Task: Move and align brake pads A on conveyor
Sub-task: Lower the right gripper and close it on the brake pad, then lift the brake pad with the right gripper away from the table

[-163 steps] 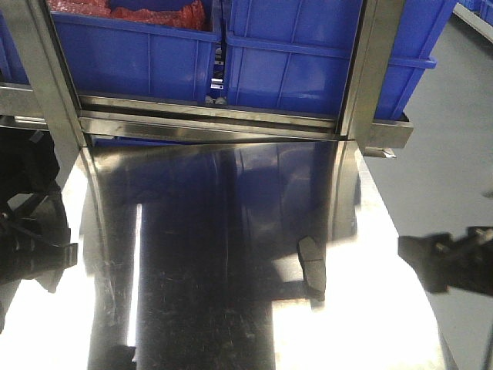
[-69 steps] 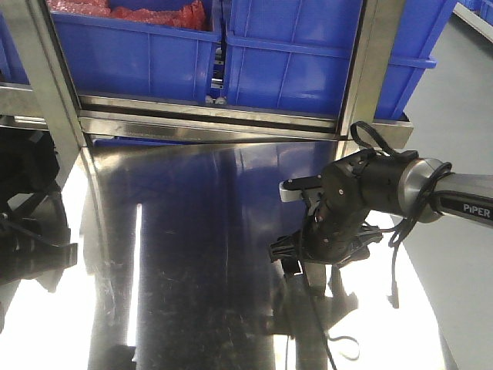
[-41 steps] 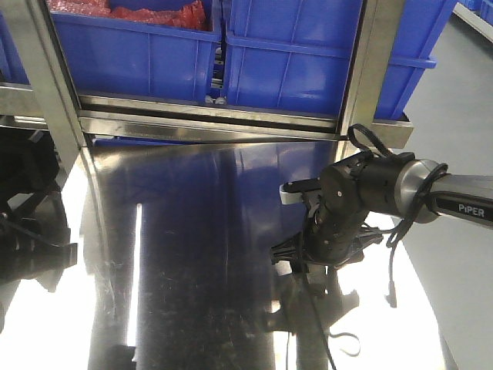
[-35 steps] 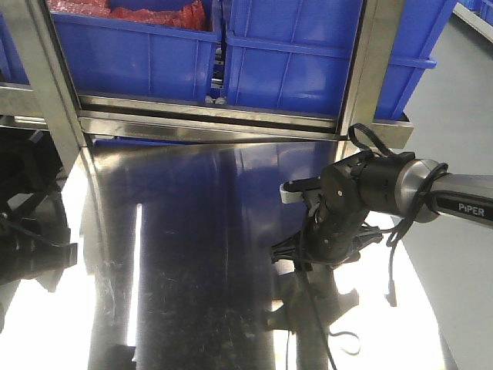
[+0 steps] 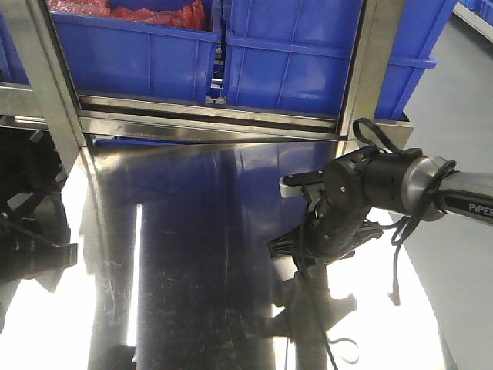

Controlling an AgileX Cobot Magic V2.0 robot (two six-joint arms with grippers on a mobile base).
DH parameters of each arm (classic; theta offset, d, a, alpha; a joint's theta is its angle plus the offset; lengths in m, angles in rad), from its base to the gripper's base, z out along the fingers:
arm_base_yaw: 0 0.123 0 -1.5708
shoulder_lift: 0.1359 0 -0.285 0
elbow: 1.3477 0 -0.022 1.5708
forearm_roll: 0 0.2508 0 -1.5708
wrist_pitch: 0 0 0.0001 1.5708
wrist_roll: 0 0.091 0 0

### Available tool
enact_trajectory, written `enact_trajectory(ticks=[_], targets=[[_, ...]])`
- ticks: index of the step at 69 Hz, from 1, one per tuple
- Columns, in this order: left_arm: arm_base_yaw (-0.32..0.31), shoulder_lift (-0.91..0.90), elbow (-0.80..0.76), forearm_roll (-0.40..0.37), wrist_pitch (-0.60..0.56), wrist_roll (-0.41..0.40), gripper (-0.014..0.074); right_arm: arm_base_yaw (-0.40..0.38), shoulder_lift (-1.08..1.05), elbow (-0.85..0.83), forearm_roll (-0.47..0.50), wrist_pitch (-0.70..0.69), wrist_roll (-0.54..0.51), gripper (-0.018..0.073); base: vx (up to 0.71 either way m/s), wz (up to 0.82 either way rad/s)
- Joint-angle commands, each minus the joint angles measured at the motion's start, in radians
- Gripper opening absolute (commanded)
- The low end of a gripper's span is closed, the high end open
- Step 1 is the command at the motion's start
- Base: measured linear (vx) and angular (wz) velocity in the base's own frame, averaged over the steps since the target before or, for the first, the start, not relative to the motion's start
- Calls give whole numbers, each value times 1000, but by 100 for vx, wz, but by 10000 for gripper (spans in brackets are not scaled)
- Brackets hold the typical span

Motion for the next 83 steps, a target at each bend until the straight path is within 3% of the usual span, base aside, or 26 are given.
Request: enact_trajectory(ticks=[1,45,62,83], targets=[[-3,-13,-30,6,-73,-1,198,-4,-75,-25,-10,-27,-4,90,0,0],[-3,-13,-30,6,-73,-1,198,-4,-170,-16,-16,-60,-6,76,0,0],[-3,-13,-30,6,-73,-1,198,-4,-427,203,-19,-252,-13,76,0,0],[-3,-13,-30,6,-73,-1,198,-4,-786,485,-95,-362,-13,76,0,0]])
